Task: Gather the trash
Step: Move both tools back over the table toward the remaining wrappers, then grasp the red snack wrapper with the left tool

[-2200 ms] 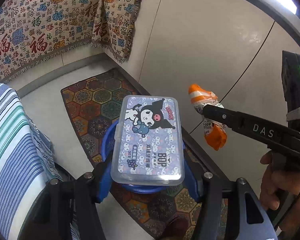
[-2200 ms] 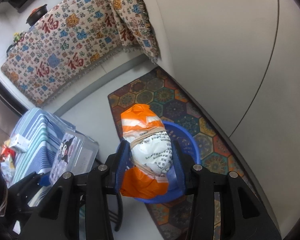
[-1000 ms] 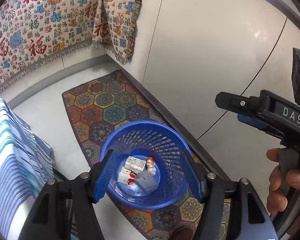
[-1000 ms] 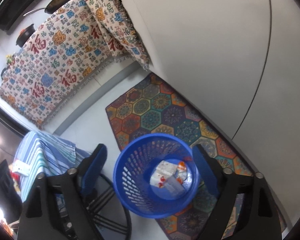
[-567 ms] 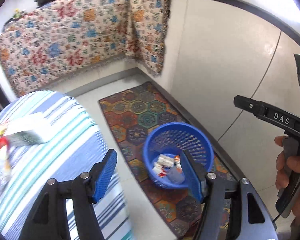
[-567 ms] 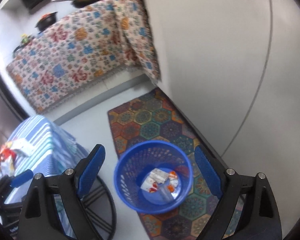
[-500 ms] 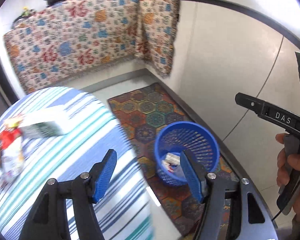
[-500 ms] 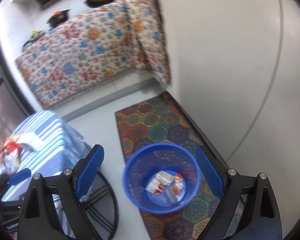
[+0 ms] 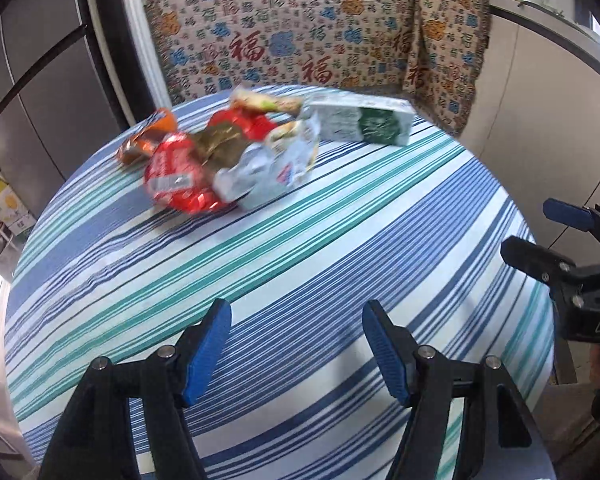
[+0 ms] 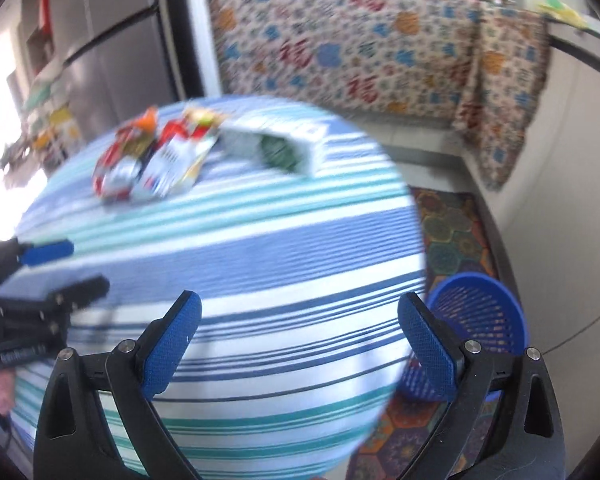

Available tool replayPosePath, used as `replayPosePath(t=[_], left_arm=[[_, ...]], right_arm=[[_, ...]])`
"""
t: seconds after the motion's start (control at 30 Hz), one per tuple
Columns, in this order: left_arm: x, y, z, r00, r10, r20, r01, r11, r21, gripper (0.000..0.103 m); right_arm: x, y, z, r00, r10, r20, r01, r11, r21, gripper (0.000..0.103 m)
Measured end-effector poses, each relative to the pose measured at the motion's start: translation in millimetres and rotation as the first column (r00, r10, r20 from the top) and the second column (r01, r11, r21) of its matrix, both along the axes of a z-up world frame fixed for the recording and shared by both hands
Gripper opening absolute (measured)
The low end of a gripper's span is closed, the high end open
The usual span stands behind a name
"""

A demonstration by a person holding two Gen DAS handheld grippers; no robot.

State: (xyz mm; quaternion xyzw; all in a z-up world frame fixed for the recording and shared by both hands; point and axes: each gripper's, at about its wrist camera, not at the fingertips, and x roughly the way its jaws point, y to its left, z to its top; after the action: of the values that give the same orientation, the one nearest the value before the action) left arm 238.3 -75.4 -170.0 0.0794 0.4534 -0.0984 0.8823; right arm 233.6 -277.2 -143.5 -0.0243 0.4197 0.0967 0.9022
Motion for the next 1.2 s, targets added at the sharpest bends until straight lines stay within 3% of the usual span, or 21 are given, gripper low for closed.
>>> replayPosePath(t=[0.2, 0.37, 0.43, 0.53, 0.87, 1.07, 1.2], left_arm=[[3, 54, -18, 1.000, 0.023, 0.006, -0.023, 0.998, -0.051, 0.073], [15, 61, -19, 1.000, 0.015, 0.012, -0.015, 0.999, -0.044, 0.082], [25, 60, -22, 1.000, 0.018, 0.004, -0.018, 0.999, -0.038, 0.093], [36, 63, -25, 0.999, 0.046, 0.006, -0.045, 0.998, -0.041, 0.100], [46, 74, -26, 0.999, 0.045, 0.008, -0.044, 0.998, -0.049, 0.101], [53, 100, -10, 0.997, 0.064, 0.037, -0.056, 0.980, -0.190, 0.100], [61, 106, 5, 0.997, 0.062, 0.045, -0.050, 0.970, -0.239, 0.099]], right_arm=[[10, 54, -31, 0.993, 0.083, -0.079, -0.090, 0.992, -0.092, 0.099], [27, 71, -35, 0.994, 0.080, -0.078, -0.085, 0.994, -0.062, 0.100], [31, 77, -35, 0.994, 0.074, -0.086, -0.078, 0.996, -0.047, 0.101], [39, 86, -36, 0.993, 0.078, -0.093, -0.082, 0.996, -0.040, 0.102], [53, 93, -38, 0.994, 0.075, -0.082, -0.078, 0.996, -0.031, 0.103], [53, 93, -37, 0.994, 0.076, -0.083, -0.078, 0.996, -0.031, 0.103], [53, 92, -37, 0.994, 0.075, -0.083, -0.078, 0.996, -0.032, 0.103]])
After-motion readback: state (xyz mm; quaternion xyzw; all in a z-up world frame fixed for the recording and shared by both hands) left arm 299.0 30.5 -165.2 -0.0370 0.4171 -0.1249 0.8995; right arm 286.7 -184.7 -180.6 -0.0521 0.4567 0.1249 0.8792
